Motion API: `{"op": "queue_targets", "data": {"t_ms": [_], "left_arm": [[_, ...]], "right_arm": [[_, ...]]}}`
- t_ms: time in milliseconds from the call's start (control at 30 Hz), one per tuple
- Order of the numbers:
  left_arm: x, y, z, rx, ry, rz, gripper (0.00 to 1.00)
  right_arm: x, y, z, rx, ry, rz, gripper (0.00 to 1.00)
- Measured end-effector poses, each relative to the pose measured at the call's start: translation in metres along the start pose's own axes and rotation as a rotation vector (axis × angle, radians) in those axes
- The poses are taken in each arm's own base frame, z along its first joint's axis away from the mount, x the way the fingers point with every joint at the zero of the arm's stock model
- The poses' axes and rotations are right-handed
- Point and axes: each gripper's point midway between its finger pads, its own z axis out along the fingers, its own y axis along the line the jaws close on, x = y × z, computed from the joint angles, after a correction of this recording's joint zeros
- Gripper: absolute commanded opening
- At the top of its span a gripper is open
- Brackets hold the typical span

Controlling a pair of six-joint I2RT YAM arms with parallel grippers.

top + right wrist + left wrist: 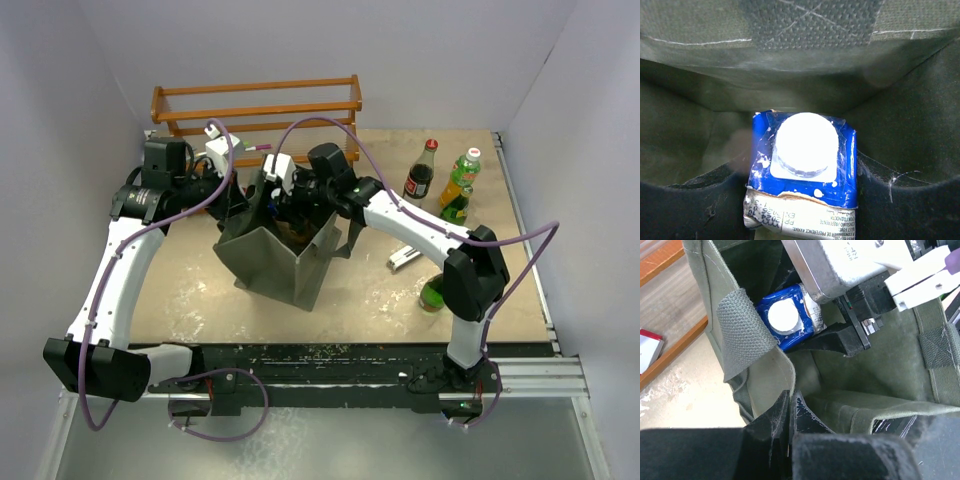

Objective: Place the beverage into the canvas bag

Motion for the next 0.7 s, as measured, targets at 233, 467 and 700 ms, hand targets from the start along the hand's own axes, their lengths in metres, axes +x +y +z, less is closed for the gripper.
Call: {"op": "queue_targets", "data": {"t_ms": [233,467,700], "left_arm": [[0.0002,-0.0003,0.0001,0.002,0.000,0.000,0.00],[0.0002,-0.0005,0.0002,0.004,0.000,-0.001,0.03],[0.0019,0.0003,0.0021,0.006,0.008,-0.012,0.18]], "right_arm": [[0.0018,0.0014,0.0014,-0.005,-0.022,-0.026,0.23],[0.0018,0.0023,0.0014,-0.013,-0.022,-0.040,0.46],[0.0014,-0.0019,-0.0011,0.008,-0.005,-0.038,0.69]]}}
